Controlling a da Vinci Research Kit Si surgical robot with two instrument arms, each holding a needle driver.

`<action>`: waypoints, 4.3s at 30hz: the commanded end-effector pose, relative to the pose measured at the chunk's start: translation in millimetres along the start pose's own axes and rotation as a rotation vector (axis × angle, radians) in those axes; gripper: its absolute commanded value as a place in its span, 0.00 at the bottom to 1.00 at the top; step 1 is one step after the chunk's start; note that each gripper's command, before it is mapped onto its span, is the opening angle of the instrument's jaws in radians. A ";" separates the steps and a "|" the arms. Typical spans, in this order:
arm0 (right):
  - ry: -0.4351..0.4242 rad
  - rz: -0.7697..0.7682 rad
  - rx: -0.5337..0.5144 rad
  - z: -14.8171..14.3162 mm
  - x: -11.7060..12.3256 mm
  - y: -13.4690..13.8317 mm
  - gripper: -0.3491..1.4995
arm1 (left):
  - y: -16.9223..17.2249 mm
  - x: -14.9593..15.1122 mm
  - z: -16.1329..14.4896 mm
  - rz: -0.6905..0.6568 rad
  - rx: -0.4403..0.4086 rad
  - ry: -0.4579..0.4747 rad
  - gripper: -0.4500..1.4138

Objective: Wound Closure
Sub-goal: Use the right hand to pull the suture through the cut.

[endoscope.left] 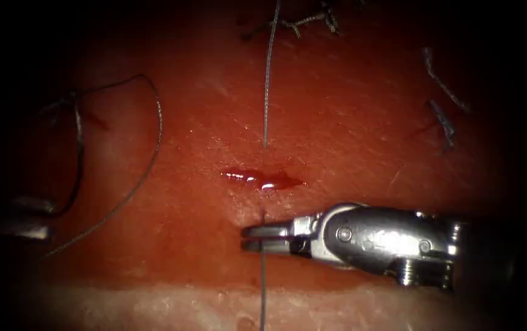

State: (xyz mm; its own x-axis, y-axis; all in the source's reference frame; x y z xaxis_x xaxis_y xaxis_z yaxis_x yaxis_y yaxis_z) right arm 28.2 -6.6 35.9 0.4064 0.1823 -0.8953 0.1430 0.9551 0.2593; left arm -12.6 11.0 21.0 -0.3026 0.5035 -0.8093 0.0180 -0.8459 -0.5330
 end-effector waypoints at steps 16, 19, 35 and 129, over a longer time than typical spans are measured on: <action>0.000 -0.044 -0.013 0.6 0.3 0.2 0.00 | -0.4 -0.2 0.6 0.001 -0.001 0.001 0.00; -0.008 -0.033 -0.017 0.6 0.4 0.2 0.00 | -0.4 -0.2 0.6 0.001 -0.001 0.001 0.00; 0.040 0.344 0.189 0.2 4.2 -4.4 0.00 | -0.4 -0.2 0.6 0.002 -0.001 0.001 0.00; -0.013 0.059 -0.038 1.7 -0.4 -0.3 0.00 | -0.2 -0.4 0.7 0.004 -0.004 0.001 0.00</action>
State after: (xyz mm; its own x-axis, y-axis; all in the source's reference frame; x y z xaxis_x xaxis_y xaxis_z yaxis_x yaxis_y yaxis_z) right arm 28.9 -7.3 36.3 0.4265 0.2366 -0.8730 0.0827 0.9510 0.2981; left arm -12.6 10.6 21.0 -0.3027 0.5017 -0.8104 0.0224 -0.8463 -0.5323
